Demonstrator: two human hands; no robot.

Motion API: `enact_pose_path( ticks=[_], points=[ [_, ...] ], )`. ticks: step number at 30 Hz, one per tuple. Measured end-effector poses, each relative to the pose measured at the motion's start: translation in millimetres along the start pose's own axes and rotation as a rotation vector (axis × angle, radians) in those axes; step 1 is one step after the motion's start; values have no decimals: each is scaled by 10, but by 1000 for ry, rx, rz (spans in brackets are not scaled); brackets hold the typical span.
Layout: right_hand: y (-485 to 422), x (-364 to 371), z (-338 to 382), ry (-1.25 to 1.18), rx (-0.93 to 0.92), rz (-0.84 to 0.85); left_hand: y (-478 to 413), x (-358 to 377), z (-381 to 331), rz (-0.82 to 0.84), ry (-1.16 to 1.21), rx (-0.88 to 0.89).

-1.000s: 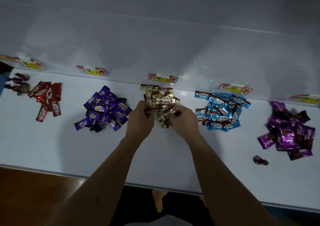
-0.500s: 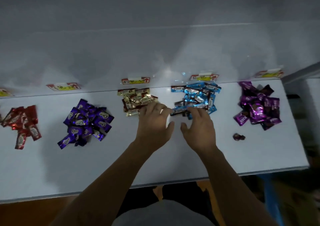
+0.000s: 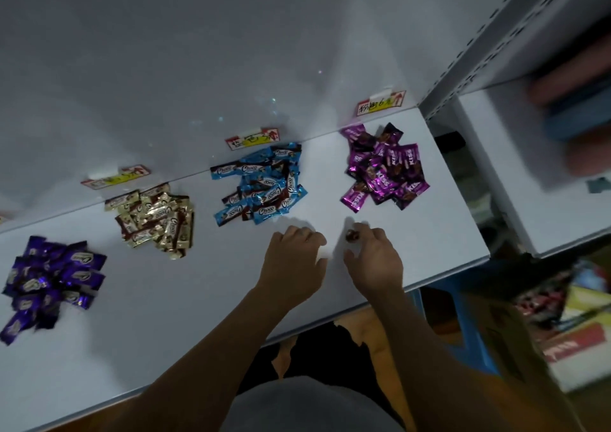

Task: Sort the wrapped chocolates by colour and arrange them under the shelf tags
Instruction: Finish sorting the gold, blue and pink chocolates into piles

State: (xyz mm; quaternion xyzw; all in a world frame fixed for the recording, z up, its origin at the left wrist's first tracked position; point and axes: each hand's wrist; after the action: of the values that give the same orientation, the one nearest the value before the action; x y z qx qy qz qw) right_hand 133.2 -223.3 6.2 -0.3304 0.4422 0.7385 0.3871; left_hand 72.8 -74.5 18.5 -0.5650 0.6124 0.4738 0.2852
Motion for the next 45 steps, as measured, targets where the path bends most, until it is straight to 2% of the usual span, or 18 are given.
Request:
enact_pose_path(
  ticks=[4, 8, 11, 17, 24, 30, 33, 36, 41, 45],
  points=[
    [-173, 76, -94, 3, -43, -14, -144, 177, -114, 123, -26, -115],
    [-233, 148, -233, -56, -111, -81, -126, 288, -111, 151, -22, -222],
    [-272, 98, -334, 7, -163, -18, -21, 391, -72, 173, -130, -271],
    [-305, 93, -328, 57, -182, 13, 314, 738, 73, 146, -169, -224],
    [-253, 194, -215, 76, -277, -59, 281, 807, 152, 93, -104, -184],
    [-90, 288, 281, 132, -297, 114, 557, 772, 366, 49, -54, -329],
    [83, 348, 630, 83, -345, 143, 884, 693, 680, -36, 11, -388],
    [264, 454, 1071, 58, -425, 141, 1303, 590, 1114, -128, 73, -494],
    [726, 741, 1940, 34, -525, 192, 2163, 488, 1819, -117, 118, -627],
    [1115, 1098, 2551, 43, -625, 249, 2884, 494, 2276, -172, 173, -796]
  ],
)
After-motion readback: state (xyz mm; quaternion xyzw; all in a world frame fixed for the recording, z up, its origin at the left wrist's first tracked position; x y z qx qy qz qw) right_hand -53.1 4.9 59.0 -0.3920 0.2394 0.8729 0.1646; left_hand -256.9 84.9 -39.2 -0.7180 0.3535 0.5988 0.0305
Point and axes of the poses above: each hand's wrist, its own y-axis away from the middle knuckle, its own x-axis out of the palm, z = x × y, and after that the axes turned 3 degrees about -x, right-handed
